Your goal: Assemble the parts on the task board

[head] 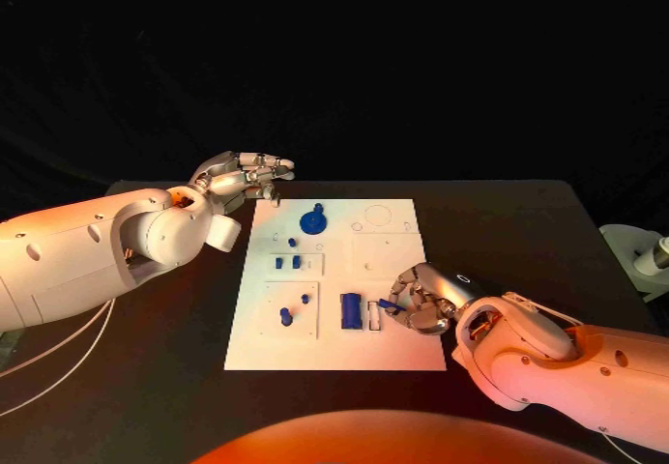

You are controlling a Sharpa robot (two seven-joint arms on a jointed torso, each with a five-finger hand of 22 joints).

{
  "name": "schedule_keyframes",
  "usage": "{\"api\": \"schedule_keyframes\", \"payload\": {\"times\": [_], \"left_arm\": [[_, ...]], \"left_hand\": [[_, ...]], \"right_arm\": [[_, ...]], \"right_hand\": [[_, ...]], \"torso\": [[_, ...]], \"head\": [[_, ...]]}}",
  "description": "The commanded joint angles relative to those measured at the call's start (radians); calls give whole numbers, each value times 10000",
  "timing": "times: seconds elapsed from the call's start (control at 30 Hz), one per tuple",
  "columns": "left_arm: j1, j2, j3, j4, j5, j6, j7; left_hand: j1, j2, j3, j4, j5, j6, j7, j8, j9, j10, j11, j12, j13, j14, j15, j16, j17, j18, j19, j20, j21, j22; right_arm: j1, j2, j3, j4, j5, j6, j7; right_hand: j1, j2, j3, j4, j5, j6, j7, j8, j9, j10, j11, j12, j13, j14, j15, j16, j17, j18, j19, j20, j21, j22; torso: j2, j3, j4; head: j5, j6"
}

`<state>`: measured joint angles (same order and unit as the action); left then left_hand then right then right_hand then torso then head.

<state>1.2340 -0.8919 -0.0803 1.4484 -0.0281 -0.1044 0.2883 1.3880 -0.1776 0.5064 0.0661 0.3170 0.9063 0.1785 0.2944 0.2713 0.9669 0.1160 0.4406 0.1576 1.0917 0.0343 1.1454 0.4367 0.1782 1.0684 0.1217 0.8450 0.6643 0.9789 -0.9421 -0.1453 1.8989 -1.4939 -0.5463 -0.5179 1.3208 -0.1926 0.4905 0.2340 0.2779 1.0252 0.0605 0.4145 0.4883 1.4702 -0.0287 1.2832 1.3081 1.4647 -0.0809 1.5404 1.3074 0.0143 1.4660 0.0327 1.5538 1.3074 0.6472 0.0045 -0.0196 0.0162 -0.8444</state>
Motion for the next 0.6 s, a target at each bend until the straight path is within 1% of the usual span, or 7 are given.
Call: {"api": "schedule_keyframes", "payload": {"times": [0.03, 0.2, 0.23, 0.27, 0.33, 0.43, 0.6], "left_arm": [[9, 25, 7, 35, 40, 161, 27], [9, 23, 8, 35, 40, 161, 23], [9, 23, 8, 35, 40, 162, 22], [9, 22, 8, 35, 40, 164, 21], [9, 24, 8, 35, 40, 168, 18], [9, 28, 8, 34, 40, 173, 17], [10, 28, 9, 36, 40, 182, 8]], "left_hand": [[-75, -17, 23, 61, 51, -69, 26, 58, 10, -89, -9, 52, 9, -71, 18, 62, -17, 63, -25, 33, -64, -12], [-75, -17, 23, 61, 51, -69, 26, 58, 10, -89, -9, 52, 9, -71, 18, 62, -17, 63, -25, 33, -64, -12], [-75, -17, 23, 61, 51, -69, 26, 58, 10, -89, -9, 52, 9, -71, 18, 62, -17, 63, -25, 33, -64, -12], [-75, -17, 23, 61, 51, -69, 26, 58, 10, -89, -9, 52, 9, -71, 18, 62, -17, 63, -25, 33, -64, -12], [-75, -17, 23, 61, 51, -69, 26, 58, 10, -89, -9, 52, 9, -71, 18, 62, -17, 63, -25, 33, -64, -12], [-75, -17, 23, 61, 51, -69, 26, 58, 10, -89, -9, 52, 9, -71, 18, 62, -17, 63, -25, 33, -64, -12], [-75, -17, 23, 61, 51, -69, 26, 58, 10, -89, -9, 52, 9, -71, 18, 62, -17, 63, -25, 33, -64, -12]], "right_arm": [[-15, 166, -3, -98, 896, -124, 133], [-74, 403, -8, -243, 1275, 94, 175], [-81, 432, -8, -265, 1319, 125, 175], [-88, 465, -9, -290, 1363, 163, 171], [-97, 517, -10, -333, 1418, 219, 159], [-104, 576, -10, -387, 1460, 311, 127], [-109, 661, -10, -512, 1459, 580, -9]], "right_hand": [[-250, 3, 371, -255, 14, -12, -74, 190, 359, 78, 63, 75, 883, 905, -25, 47, 1823, -115, 1004, -72, 37, 2596], [-667, -44, 359, -104, -15, 27, -76, 214, 398, 106, 65, 130, 927, 908, -23, 50, 1833, -116, 1006, -69, 42, 2598], [-799, -56, 327, -34, 68, 44, -75, 222, 405, 112, 68, 141, 936, 909, -20, 52, 1839, -118, 1010, -68, 55, 2601], [-1116, -109, 191, 115, 447, 82, -75, 242, 431, 134, 69, 180, 966, 913, -20, 58, 1858, -122, 1016, -70, 74, 2607], [-1312, -135, 68, 218, 410, 110, -75, 255, 446, 147, 69, 205, 985, 916, -20, 63, 1872, -127, 1023, -69, 93, 2612], [-1518, -113, -58, 339, 393, 149, -85, 270, 464, 169, 61, 252, 1020, 920, -26, 70, 1894, -132, 1031, -73, 118, 2619], [-1791, -85, -242, 496, 303, 207, -101, 296, 490, 202, 49, 339, 1083, 926, -36, 78, 1920, -133, 1033, -80, 125, 2621]], "torso": [[5, 1, 4], [12, 14, 4], [7, 15, 1], [7, 15, 1], [5, 13, -8], [8, 14, -7], [13, 11, 3]], "head": [[-1, -11], [14, -20], [18, -24], [18, -24], [30, -33], [33, -35], [28, -52]]}}
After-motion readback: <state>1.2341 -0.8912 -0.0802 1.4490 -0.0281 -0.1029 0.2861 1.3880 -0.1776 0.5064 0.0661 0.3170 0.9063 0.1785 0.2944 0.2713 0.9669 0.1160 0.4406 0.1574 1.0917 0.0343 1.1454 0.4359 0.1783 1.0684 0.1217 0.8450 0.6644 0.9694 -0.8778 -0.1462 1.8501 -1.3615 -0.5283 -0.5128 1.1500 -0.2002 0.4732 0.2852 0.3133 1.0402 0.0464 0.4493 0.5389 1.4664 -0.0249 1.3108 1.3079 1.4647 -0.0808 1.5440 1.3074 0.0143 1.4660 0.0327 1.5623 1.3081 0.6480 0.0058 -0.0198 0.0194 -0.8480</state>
